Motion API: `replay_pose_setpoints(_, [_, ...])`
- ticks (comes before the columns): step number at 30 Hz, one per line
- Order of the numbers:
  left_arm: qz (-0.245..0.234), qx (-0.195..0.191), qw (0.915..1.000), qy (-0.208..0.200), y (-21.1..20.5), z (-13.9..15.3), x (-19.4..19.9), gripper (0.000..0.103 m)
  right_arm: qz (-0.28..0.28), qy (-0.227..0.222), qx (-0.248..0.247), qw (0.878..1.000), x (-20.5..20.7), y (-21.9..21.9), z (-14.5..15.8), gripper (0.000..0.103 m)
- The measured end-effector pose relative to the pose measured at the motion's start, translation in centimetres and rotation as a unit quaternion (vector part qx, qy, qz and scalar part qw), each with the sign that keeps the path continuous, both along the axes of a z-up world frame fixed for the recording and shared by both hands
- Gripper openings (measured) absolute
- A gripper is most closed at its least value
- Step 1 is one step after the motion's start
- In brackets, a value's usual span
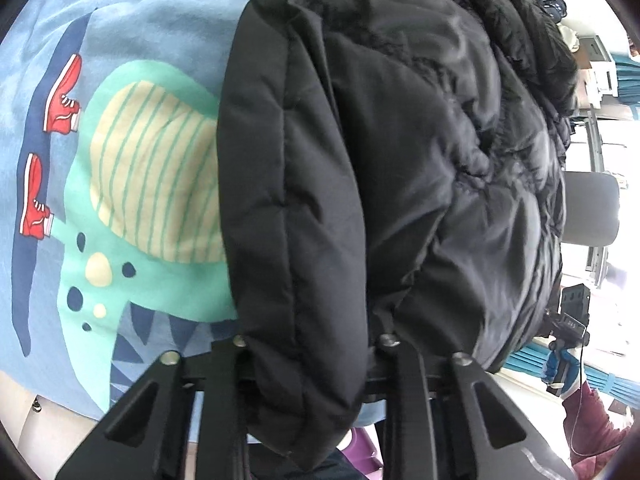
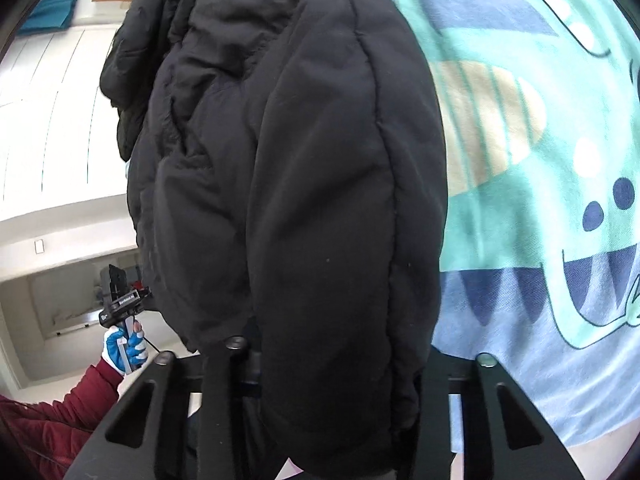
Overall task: Fold large clothes
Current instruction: 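Lift the held side and fold it over the jacket with both grippers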
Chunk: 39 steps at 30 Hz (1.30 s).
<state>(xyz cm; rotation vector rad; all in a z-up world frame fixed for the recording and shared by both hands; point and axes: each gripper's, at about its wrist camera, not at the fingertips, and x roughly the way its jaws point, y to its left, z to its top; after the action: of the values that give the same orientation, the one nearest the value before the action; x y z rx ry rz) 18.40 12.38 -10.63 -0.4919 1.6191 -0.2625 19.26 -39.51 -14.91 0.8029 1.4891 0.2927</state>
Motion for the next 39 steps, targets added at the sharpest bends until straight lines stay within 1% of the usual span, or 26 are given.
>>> replay_pose_setpoints(2, [-0.001,-0.004,1.0000,-0.005,0.1,0.9,-0.2,0.016,0.006,-0.008,-0.007,1.000,0.3,0.6,0.9,0.023])
replay_pose_setpoints(5, [0.006,-0.019,0.9997,-0.014,-0.2,2.4,-0.6,0.014,0.013,-0.024,-0.012,1.000,1.0,1.5,2.8,0.018])
replay_pose_setpoints(9, [0.024,-0.056,0.9975,-0.035,-0.2,5.7,-0.9,0.013,0.007,-0.062,-0.002,0.998,2.0,2.2,6.0,0.016])
replay_pose_setpoints(11, [0.032,-0.074,0.9956,-0.048,0.7,7.2,0.0,0.013,0.001,-0.092,0.003,0.996,3.1,2.2,8.6,0.015])
replay_pose_setpoints(14, [0.048,-0.109,0.9895,-0.081,2.1,10.2,1.8,0.013,-0.001,-0.131,0.001,0.991,4.9,2.0,11.8,0.015])
replay_pose_setpoints(15, [0.057,-0.124,0.9857,-0.099,2.2,11.9,2.5,0.013,-0.003,-0.145,0.000,0.989,5.6,1.9,13.0,0.015])
replay_pose_setpoints(16, [0.063,-0.134,0.9827,-0.111,3.1,12.8,3.2,0.013,-0.006,-0.156,0.000,0.988,6.0,1.6,13.7,0.014])
replay_pose_setpoints(17, [0.070,-0.145,0.9788,-0.127,4.1,13.9,4.1,0.013,-0.012,-0.173,0.001,0.985,6.9,1.4,15.0,0.014])
replay_pose_setpoints(20, [0.089,-0.170,0.9651,-0.178,6.0,17.7,6.5,0.013,-0.030,-0.221,0.003,0.975,9.3,0.5,18.7,0.014])
replay_pose_setpoints(21, [0.096,-0.176,0.9602,-0.194,6.5,19.0,7.5,0.013,-0.036,-0.230,0.004,0.972,9.7,0.2,19.4,0.014])
replay_pose_setpoints(22, [0.101,-0.180,0.9565,-0.206,6.5,19.8,8.1,0.013,-0.051,-0.249,0.008,0.967,10.8,-0.2,20.7,0.014])
replay_pose_setpoints(24, [0.119,-0.189,0.9464,-0.234,7.1,21.9,10.4,0.013,-0.075,-0.273,0.015,0.959,12.5,-1.1,22.3,0.014])
replay_pose_setpoints(27, [0.148,-0.197,0.9352,-0.255,8.6,23.8,13.9,0.013,-0.115,-0.288,0.022,0.951,14.9,-3.4,23.7,0.014])
replay_pose_setpoints(28, [0.159,-0.201,0.9311,-0.259,9.1,24.2,15.5,0.013,-0.131,-0.291,0.024,0.947,16.2,-4.0,24.1,0.014])
replay_pose_setpoints(30, [0.175,-0.200,0.9274,-0.263,9.1,24.7,18.4,0.013,-0.161,-0.290,0.026,0.943,18.4,-5.4,24.6,0.014])
replay_pose_setpoints(31, [0.181,-0.196,0.9263,-0.266,9.3,24.9,20.6,0.013,-0.187,-0.284,0.031,0.940,20.0,-6.3,24.5,0.014])
replay_pose_setpoints(33, [0.191,-0.187,0.9255,-0.269,9.5,24.8,23.5,0.013,-0.221,-0.268,0.029,0.937,22.5,-7.4,24.0,0.014])
replay_pose_setpoints(34, [0.200,-0.184,0.9251,-0.266,8.9,24.3,25.7,0.013,-0.233,-0.259,0.025,0.937,24.0,-7.7,23.6,0.014])
replay_pose_setpoints(36, [0.210,-0.173,0.9271,-0.258,8.2,23.3,29.7,0.013,-0.250,-0.243,0.013,0.937,26.9,-8.4,22.6,0.014])
replay_pose_setpoints(38, [0.216,-0.152,0.9329,-0.245,7.5,21.6,33.6,0.013,-0.268,-0.223,0.009,0.937,30.4,-9.0,20.9,0.014])
replay_pose_setpoints(39, [0.220,-0.144,0.9358,-0.236,7.1,20.5,35.8,0.013,-0.273,-0.216,0.007,0.937,31.3,-9.4,20.7,0.014])
